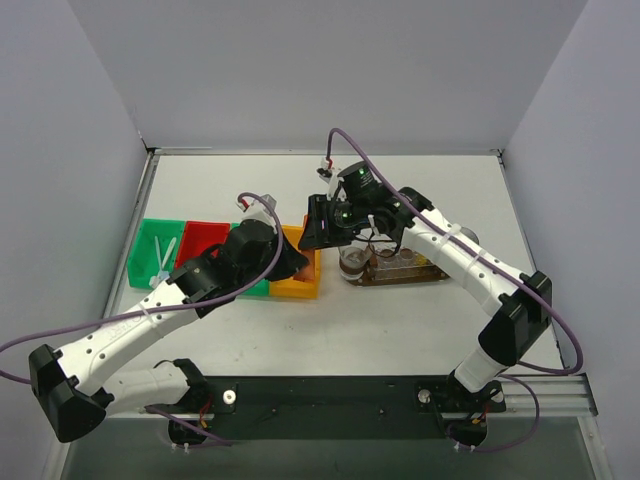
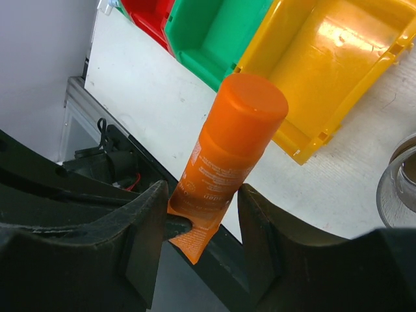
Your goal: Prepare toiletry sets of a toothbrush and toothpaste on the tray
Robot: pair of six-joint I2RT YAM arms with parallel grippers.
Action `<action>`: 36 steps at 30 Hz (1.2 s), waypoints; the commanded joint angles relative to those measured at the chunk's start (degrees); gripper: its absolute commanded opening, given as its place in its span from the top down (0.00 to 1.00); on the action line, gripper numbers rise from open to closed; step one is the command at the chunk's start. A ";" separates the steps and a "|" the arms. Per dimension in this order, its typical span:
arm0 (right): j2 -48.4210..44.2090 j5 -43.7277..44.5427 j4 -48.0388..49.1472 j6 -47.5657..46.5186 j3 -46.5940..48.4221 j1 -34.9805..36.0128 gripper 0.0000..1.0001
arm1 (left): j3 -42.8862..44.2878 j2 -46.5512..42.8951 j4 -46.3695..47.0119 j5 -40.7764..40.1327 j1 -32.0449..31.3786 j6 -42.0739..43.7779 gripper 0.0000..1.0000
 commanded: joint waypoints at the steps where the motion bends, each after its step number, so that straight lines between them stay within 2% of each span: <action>1: 0.39 -2.63 4.19 3.13 -1.76 0.38 0.58 | 2.72 -0.27 5.44 0.68 -0.97 -1.15 1.00; 5: 1.09 -3.16 4.99 4.54 -2.38 0.30 0.61 | 2.55 -0.45 6.41 1.03 -1.15 -0.88 1.00; 9: 1.09 -2.55 4.99 3.58 -2.64 0.30 0.85 | 1.93 -0.10 7.82 2.62 -1.23 -0.27 1.00; 10: 0.66 -2.46 4.90 3.23 -2.73 0.21 0.88 | 1.84 -0.01 7.73 2.79 -1.15 -0.35 1.00; 12: -0.05 -2.02 4.99 1.74 -2.82 -0.14 0.94 | 1.67 -0.18 7.29 2.97 -1.23 -1.14 0.82; 14: -1.19 -2.02 4.90 -0.10 -2.99 -0.49 0.99 | 1.40 -0.71 7.03 2.71 -0.88 -1.41 0.56; 17: -3.73 -1.50 3.94 -4.59 -4.13 -1.54 1.00 | 2.10 -2.11 5.45 2.62 0.87 -1.06 0.46; 18: -4.44 -1.58 3.85 -5.81 -5.01 -2.07 1.00 | 2.28 -3.08 4.92 2.79 1.48 -0.71 0.33; 21: -7.51 -3.33 2.36 -10.65 -7.38 -4.36 1.00 | 1.76 -5.19 4.12 5.68 5.26 -0.44 0.27; 25: -10.94 -5.71 -3.96 -19.52 -7.74 -4.89 1.00 | 0.79 -5.46 6.49 13.50 9.92 -0.01 0.24; 27: -12.35 -7.37 -8.44 -24.17 -7.13 -4.80 1.00 | 1.31 -3.01 8.85 21.56 12.12 0.35 0.22; 32: -13.15 -12.21 -13.64 -26.92 -5.81 -4.19 1.00 | 0.96 1.48 19.67 31.52 12.13 -2.28 0.20; 36: -12.97 -13.18 -14.87 -26.83 -5.45 -2.69 1.00 | 0.09 3.24 23.81 35.04 12.04 -3.52 0.19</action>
